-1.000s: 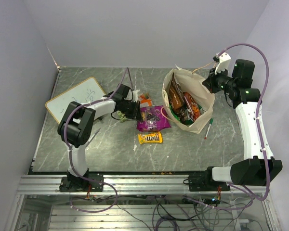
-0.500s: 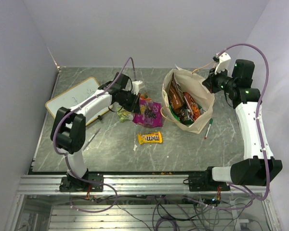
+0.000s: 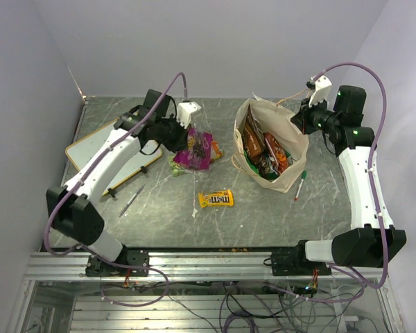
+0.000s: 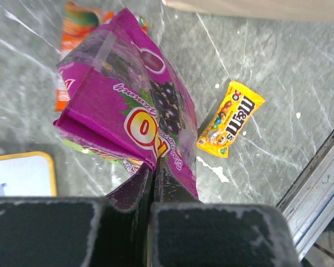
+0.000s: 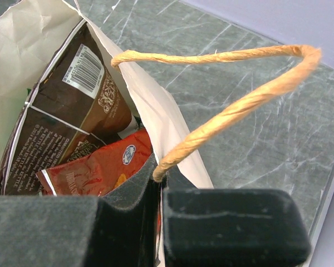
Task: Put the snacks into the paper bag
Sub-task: Place the snack in the paper bag.
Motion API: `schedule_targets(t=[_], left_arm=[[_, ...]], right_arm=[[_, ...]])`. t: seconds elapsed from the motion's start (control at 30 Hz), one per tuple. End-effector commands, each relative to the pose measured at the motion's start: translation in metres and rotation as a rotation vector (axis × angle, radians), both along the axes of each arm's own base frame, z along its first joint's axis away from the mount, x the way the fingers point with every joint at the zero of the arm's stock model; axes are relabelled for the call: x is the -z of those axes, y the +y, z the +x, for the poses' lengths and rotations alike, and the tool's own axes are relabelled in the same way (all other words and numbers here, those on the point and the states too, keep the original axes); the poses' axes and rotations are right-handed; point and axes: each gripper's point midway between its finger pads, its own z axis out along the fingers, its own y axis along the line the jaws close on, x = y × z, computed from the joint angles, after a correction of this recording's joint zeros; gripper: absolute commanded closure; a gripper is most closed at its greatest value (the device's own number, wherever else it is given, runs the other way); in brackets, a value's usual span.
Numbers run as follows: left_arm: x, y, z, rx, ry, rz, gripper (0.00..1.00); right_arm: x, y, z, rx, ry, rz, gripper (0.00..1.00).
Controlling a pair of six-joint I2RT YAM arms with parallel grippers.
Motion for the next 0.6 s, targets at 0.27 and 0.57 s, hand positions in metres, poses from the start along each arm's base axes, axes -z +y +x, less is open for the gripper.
schedule_targets(t=[0.27,0.57], left_arm=[[-0.2,0.003,0.005,-0.056,-0.476,-0.256,0.93],[-0.287,-0.05,-0.013,-0.002,-0.486,-0.527,0.93]], right_arm=[[-0.021,0.014,-0.001,-0.08,-0.064,0.037,1.0],[-0.027,0.016,0.001,-0.079,-0.069,0.056,1.0]])
